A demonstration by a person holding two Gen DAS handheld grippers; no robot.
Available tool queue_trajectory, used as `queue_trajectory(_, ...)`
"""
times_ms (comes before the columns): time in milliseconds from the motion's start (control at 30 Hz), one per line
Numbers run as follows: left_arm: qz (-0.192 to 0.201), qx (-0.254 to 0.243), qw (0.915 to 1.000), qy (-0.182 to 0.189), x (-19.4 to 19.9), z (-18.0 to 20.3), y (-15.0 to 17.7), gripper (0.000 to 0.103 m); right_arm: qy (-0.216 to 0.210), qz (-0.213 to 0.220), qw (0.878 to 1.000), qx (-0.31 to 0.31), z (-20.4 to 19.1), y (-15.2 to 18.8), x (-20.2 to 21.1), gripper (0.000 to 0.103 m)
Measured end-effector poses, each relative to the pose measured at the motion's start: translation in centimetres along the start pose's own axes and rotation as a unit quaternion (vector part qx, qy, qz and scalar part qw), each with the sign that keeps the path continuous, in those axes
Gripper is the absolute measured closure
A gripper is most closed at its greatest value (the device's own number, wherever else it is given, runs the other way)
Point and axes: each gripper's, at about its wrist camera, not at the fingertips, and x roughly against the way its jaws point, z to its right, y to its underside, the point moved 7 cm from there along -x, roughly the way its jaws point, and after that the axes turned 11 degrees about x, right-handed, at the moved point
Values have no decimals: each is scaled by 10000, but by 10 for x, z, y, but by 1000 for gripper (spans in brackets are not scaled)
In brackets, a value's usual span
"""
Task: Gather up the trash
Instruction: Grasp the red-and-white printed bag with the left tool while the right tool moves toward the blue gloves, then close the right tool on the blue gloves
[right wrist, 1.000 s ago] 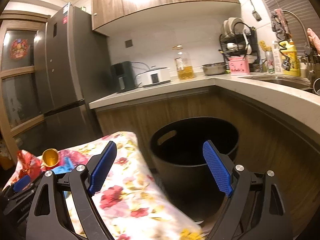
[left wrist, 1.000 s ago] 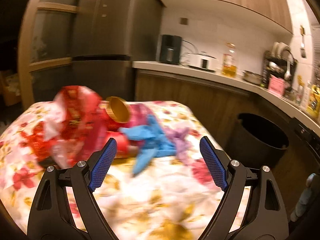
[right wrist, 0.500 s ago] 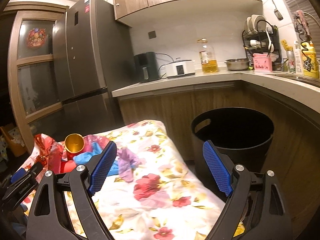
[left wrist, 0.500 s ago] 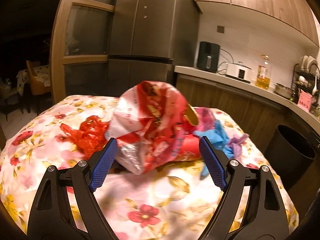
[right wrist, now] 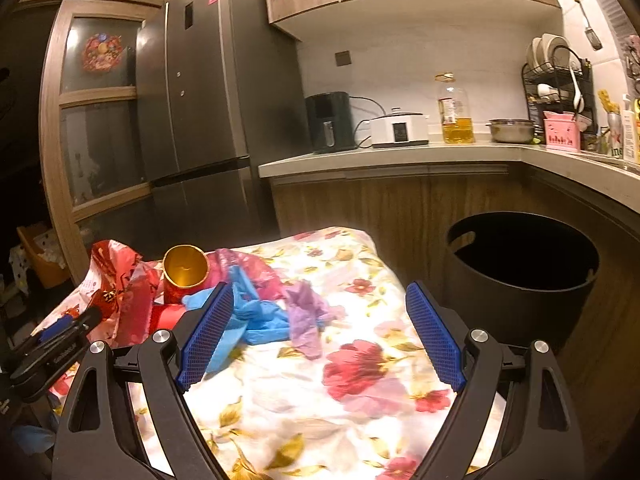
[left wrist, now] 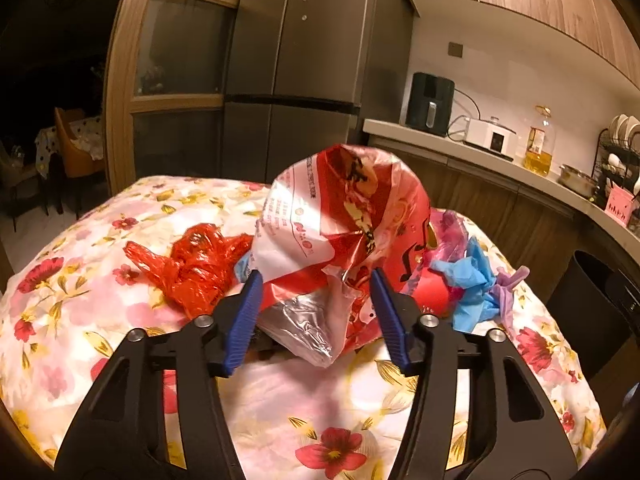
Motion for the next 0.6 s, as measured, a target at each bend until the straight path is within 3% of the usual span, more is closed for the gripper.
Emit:
queue_trajectory(300,-284,-13,9994,203,-15,-2,7,89,-208,-169,9995,159,-27,2,-30,18)
queue_trajectory(433,-288,16,9991,301,-15,-2,8,98,-290,-176,9992,231,-36,1,-44,21)
queue_trajectory(600,-197,152,9989,405,-9,-5,4,99,-346,-271,9987,255,-47,3,-67,26)
